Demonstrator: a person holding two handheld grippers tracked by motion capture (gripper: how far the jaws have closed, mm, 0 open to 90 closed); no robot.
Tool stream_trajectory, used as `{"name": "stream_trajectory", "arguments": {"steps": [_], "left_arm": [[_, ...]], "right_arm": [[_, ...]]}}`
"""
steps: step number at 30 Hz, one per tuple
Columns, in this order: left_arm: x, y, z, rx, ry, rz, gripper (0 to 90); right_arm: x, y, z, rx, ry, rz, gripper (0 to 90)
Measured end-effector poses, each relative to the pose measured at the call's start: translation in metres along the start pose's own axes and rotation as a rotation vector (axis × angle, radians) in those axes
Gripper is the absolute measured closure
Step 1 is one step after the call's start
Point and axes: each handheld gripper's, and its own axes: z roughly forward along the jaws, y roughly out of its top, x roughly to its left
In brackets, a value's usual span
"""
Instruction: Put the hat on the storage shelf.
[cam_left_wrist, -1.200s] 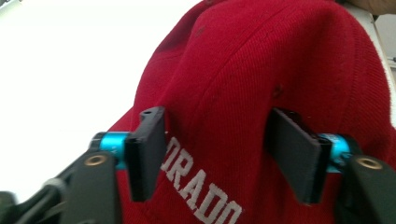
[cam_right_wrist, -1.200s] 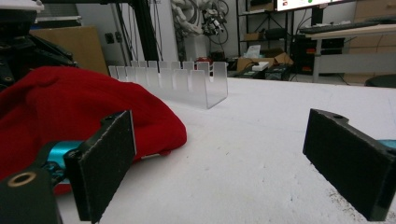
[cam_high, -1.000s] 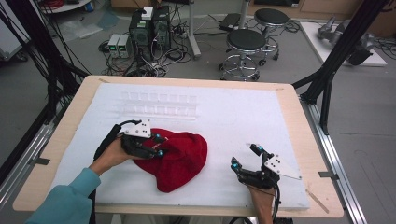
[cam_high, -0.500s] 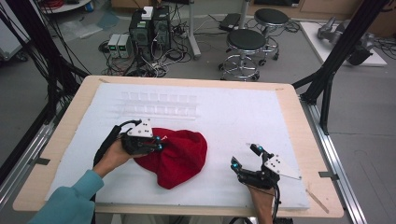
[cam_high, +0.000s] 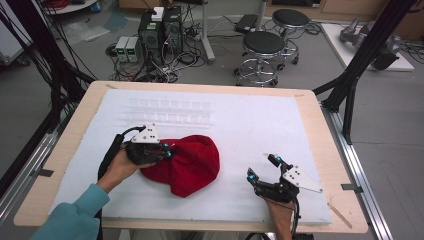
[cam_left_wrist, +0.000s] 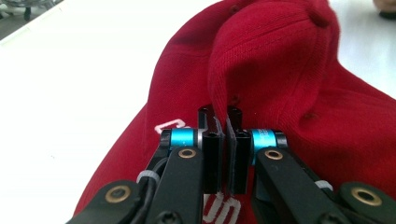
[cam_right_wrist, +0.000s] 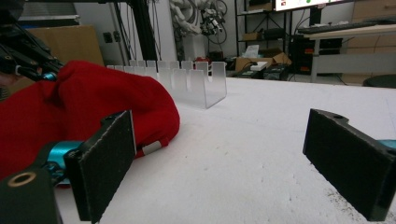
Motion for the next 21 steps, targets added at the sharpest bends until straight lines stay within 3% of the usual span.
{"name": "stream_trajectory", "arguments": {"steps": [10,12,16,19,21], "left_arm": [[-0.005,0.011,-0.014,-0.080,0.088,-0.058,87.0],[-0.005,0.015,-0.017,-0.120,0.110,-0.081,87.0],[-0.006,0.019,-0.019,-0.163,0.129,-0.112,87.0],[-0.006,0.025,-0.021,-0.188,0.157,-0.135,86.9],[-0.006,0.029,-0.021,-0.210,0.180,-0.150,86.9]], "right_arm": [[0.000,0.000,0.000,0.000,-0.004,-0.001,8.3],[0.001,0.000,0.000,0.005,-0.006,0.003,8.3],[0.002,0.001,0.001,0.012,-0.011,-0.016,8.3],[0.007,0.002,0.006,0.049,-0.007,-0.061,8.3],[0.009,0.004,0.007,0.050,0.006,-0.058,8.3]]}}
